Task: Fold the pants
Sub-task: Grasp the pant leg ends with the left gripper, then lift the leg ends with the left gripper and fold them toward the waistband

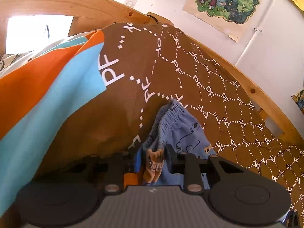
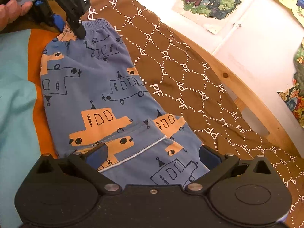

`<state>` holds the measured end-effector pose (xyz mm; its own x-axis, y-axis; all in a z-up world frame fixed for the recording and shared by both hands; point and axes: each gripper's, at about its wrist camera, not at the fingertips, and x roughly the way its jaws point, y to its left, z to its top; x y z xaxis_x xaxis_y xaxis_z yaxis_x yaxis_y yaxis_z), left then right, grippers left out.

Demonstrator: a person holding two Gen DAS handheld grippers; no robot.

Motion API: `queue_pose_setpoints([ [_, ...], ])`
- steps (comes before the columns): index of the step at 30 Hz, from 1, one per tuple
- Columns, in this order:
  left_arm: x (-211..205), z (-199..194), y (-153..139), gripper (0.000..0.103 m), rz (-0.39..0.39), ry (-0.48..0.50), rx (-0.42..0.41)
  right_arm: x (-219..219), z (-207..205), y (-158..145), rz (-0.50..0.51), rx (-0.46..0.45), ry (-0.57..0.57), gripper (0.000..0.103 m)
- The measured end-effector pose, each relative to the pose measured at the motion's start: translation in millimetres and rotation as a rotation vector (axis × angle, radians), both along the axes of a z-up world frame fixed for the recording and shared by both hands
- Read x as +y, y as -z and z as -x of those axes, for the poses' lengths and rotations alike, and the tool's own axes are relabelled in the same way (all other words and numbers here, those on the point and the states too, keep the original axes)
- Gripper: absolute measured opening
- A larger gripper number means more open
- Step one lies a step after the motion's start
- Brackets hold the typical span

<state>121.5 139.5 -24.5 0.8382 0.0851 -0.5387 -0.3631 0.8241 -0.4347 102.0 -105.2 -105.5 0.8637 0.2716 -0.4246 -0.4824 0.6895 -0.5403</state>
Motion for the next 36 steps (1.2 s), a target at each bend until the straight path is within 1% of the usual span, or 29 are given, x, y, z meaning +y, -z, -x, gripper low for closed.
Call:
queue_pose_setpoints([
  [2,0,1,0,0.022,0.003,-0.002,-0.007,0,-1,0,-0.007,0.005,0.003,0.102],
  [4,-3,2,-1,0.019,-0.015,0.004,-0.01,-1,-2,0,-0.017,0.014,0.007,0.102],
  [10,-20,4,-8,0.017,-0.131,0.031,-0.037,-1,-1,0,-0.027,0.008,0.005,0.102],
  [13,-27,7,-12,0.017,-0.167,0.058,-0.07,-8,1,-11,-0.043,-0.009,-0.009,0.102],
  [15,-32,8,-15,0.017,-0.18,0.073,-0.085,-15,2,-19,-0.043,-0.026,0.012,0.102],
  [18,-43,10,-22,0.017,-0.202,0.111,-0.113,-34,3,-34,-0.06,-0.02,0.042,0.102],
  [22,-69,13,-34,0.017,-0.245,0.198,-0.168,-63,11,-45,-0.089,0.009,0.072,0.102],
  [25,-97,13,-39,0.017,-0.304,0.276,-0.204,-84,20,-48,-0.124,0.032,0.11,0.102],
  [31,-166,5,-49,0.017,-0.423,0.442,-0.234,-127,33,-50,-0.188,0.044,0.205,0.102],
  [33,-191,4,-51,0.017,-0.433,0.498,-0.231,-142,35,-49,-0.194,0.038,0.239,0.102],
  [36,-229,2,-48,0.017,-0.464,0.589,-0.215,-165,39,-49,-0.194,0.025,0.29,0.102],
])
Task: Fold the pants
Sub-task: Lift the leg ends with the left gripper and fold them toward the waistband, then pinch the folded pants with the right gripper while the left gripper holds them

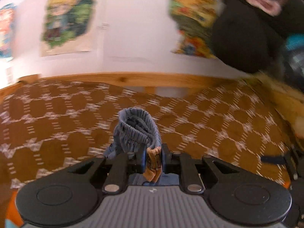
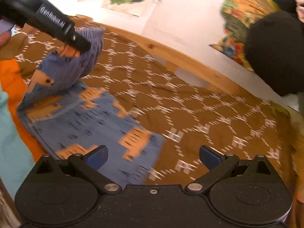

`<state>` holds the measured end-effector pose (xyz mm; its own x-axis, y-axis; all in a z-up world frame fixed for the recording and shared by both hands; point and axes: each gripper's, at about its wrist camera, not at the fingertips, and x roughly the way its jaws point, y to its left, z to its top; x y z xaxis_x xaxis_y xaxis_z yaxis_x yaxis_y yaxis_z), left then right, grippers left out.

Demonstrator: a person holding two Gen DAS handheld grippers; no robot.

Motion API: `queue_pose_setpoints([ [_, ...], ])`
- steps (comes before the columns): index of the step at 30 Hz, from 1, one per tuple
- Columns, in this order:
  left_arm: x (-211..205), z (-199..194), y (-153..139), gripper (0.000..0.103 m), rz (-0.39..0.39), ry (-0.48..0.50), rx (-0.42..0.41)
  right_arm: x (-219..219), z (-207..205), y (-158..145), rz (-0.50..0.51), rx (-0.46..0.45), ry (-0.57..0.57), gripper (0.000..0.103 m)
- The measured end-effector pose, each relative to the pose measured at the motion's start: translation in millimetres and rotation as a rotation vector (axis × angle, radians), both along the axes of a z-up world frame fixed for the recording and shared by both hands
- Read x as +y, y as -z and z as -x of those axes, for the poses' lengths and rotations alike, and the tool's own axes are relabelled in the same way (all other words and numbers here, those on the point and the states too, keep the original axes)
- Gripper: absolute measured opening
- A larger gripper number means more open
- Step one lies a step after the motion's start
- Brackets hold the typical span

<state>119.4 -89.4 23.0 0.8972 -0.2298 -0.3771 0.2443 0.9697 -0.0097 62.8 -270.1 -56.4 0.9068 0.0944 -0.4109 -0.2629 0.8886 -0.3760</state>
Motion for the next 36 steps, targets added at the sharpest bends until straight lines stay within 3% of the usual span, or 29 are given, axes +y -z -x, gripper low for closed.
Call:
queue_pose_setpoints([
  [5,-56,-1,26,0.018,-0.09,0.154,0.058,-38,1,6,-0.021,0.014,0.081,0.102],
  [7,-70,-5,43,0.033,-0.118,0.214,0.11,-47,1,10,-0.024,0.029,0.097,0.102],
  [9,-74,-6,58,0.036,-0.123,0.246,0.157,-54,1,16,-0.029,0.045,0.11,0.102],
  [11,-73,-2,66,0.043,-0.13,0.257,0.165,-58,2,19,-0.041,0.061,0.116,0.102],
  [13,-68,3,66,0.058,-0.138,0.268,0.156,-58,2,21,-0.042,0.07,0.113,0.102],
  [14,-64,5,66,0.059,-0.148,0.277,0.158,-57,2,22,-0.042,0.071,0.112,0.102],
  [17,-56,10,65,0.059,-0.236,0.327,0.168,-54,-1,18,-0.064,0.071,0.1,0.102],
  [21,-43,17,73,0.059,-0.333,0.362,0.161,-49,-9,7,-0.185,0.116,0.036,0.097],
  [26,-32,7,85,0.048,-0.22,0.357,0.242,-48,-38,3,-0.43,0.287,-0.052,0.082],
  [29,-33,5,87,0.048,-0.226,0.394,0.248,-43,-60,7,-0.514,0.382,-0.09,0.081],
  [32,-33,6,89,0.047,-0.233,0.41,0.242,-39,-76,12,-0.548,0.411,-0.077,0.077],
  [36,-28,3,91,0.027,-0.215,0.397,0.259,-42,-98,17,-0.621,0.441,-0.064,0.064],
])
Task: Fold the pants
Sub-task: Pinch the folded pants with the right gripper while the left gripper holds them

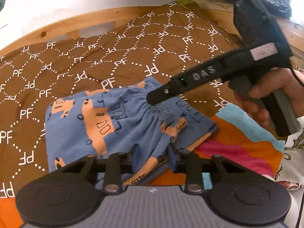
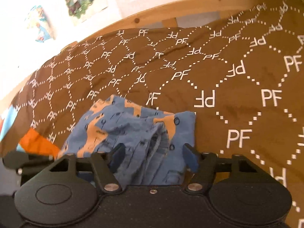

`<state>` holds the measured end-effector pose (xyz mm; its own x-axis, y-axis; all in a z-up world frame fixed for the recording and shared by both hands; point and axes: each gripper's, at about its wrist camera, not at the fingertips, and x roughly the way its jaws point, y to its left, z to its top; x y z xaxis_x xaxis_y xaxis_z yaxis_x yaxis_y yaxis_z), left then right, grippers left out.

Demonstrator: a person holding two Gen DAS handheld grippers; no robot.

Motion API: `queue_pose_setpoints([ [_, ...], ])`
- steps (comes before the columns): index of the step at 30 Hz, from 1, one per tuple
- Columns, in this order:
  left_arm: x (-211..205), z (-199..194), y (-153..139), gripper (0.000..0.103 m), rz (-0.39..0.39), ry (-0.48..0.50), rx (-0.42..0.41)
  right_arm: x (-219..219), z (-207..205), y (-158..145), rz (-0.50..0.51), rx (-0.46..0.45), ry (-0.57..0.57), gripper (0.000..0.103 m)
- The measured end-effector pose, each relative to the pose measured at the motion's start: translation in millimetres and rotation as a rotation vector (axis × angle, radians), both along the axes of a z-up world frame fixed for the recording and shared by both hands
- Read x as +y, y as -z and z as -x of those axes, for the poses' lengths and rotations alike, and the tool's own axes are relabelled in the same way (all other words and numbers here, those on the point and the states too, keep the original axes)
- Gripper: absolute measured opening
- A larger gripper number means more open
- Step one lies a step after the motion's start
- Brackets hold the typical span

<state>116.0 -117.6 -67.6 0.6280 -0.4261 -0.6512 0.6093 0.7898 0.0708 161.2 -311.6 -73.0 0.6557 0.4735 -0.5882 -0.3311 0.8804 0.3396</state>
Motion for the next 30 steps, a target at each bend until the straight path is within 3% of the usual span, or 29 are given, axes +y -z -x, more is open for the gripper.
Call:
queue_pose_setpoints([
  [6,3,-4,-1,0.009,0.031,-0.01,0.014,3,-15,6,-0.059,0.035,0.024,0.039],
  [8,2,-2,-2,0.007,0.029,-0.002,0.004,2,-13,6,-0.063,0.025,0.038,0.021],
  [11,3,1,-8,0.005,0.047,0.007,-0.007,-7,-9,2,-0.11,0.013,0.075,0.005],
  [16,4,1,-12,0.005,0.069,0.005,0.003,-7,-5,-6,-0.103,0.009,0.073,0.003],
  [20,4,-1,-9,0.004,0.063,0.0,0.021,-5,-6,3,-0.122,0.062,0.066,0.024],
  [22,3,-1,-8,0.004,0.059,0.001,0.019,-6,-5,9,-0.146,0.083,0.068,0.024],
  [26,3,0,-6,0.003,0.056,-0.003,0.019,-2,-2,10,-0.142,0.059,0.059,0.007],
  [30,6,-1,-9,0.003,0.089,-0.01,0.03,-6,5,3,-0.163,0.031,0.071,0.004],
])
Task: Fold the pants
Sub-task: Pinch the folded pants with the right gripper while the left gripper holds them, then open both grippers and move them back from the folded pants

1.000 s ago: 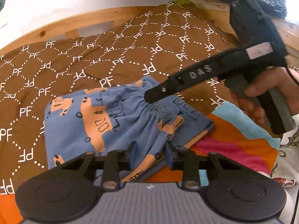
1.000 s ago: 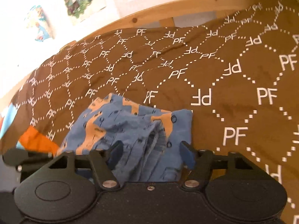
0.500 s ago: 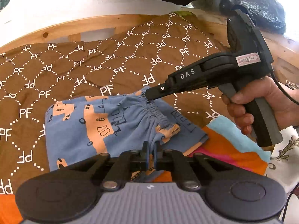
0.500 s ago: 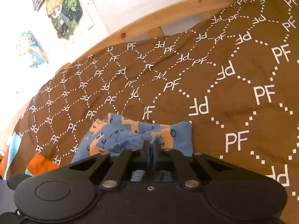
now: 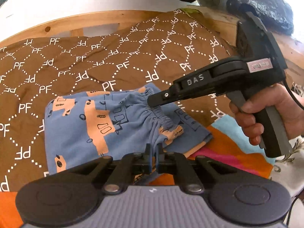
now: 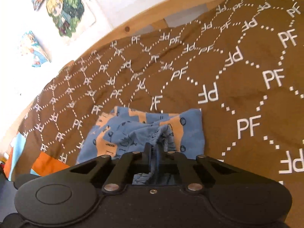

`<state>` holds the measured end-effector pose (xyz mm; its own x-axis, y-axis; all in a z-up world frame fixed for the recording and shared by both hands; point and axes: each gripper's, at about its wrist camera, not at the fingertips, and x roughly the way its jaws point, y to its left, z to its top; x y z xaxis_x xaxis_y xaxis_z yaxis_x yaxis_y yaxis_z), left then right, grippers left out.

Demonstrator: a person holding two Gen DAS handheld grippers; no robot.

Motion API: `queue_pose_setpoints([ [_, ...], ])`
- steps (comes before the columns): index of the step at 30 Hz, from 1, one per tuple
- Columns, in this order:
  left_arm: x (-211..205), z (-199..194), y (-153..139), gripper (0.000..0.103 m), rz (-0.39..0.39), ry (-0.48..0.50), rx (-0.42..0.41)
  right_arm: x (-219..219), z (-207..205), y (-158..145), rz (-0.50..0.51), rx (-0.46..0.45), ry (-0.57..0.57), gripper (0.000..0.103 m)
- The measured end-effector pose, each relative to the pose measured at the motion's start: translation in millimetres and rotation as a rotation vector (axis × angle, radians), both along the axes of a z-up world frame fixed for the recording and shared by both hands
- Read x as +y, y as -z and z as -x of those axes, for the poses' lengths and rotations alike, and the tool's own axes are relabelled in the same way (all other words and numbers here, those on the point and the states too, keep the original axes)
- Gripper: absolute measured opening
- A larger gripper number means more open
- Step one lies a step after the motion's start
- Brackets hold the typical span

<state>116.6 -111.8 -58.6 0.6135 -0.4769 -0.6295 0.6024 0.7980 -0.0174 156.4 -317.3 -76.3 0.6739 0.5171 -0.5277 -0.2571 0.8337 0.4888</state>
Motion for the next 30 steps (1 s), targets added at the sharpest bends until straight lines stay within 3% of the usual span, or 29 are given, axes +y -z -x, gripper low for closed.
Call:
queue_pose_setpoints([
  [5,0,4,-11,0.003,0.063,0.019,0.0,-11,16,-21,0.011,-0.043,0.033,0.003],
  [10,-10,8,-10,0.003,0.072,0.059,0.001,-20,26,-32,0.057,-0.045,0.06,0.003],
  [14,-17,5,1,0.004,0.032,0.076,0.029,-15,22,-12,0.137,0.007,0.062,0.005],
  [17,-9,4,-1,0.01,0.063,0.067,0.068,-8,28,2,0.223,-0.007,0.074,0.018],
  [18,-5,6,-5,0.019,0.084,0.059,0.066,-8,33,2,0.226,-0.022,0.085,0.02],
  [19,1,8,-11,0.043,0.103,0.047,0.056,-8,37,-1,0.234,-0.033,0.095,0.038],
  [20,6,9,-15,0.057,0.11,0.022,0.038,-7,42,-1,0.252,-0.049,0.108,0.062],
  [21,11,11,-20,0.078,0.115,-0.026,0.009,-6,48,-4,0.282,-0.077,0.125,0.072],
  [22,16,11,-24,0.085,0.123,-0.088,-0.024,-3,53,-6,0.316,-0.106,0.135,0.083],
  [24,24,8,-29,0.087,0.122,-0.216,-0.068,5,59,-11,0.379,-0.155,0.137,0.089],
  [26,32,0,-25,0.097,0.077,-0.38,-0.079,19,64,-12,0.453,-0.209,0.158,0.102],
  [28,39,-9,-14,0.1,0.028,-0.491,-0.047,32,66,-10,0.506,-0.234,0.162,0.102],
  [30,45,-17,-2,0.1,-0.009,-0.541,0.021,46,66,-3,0.572,-0.244,0.125,0.102],
])
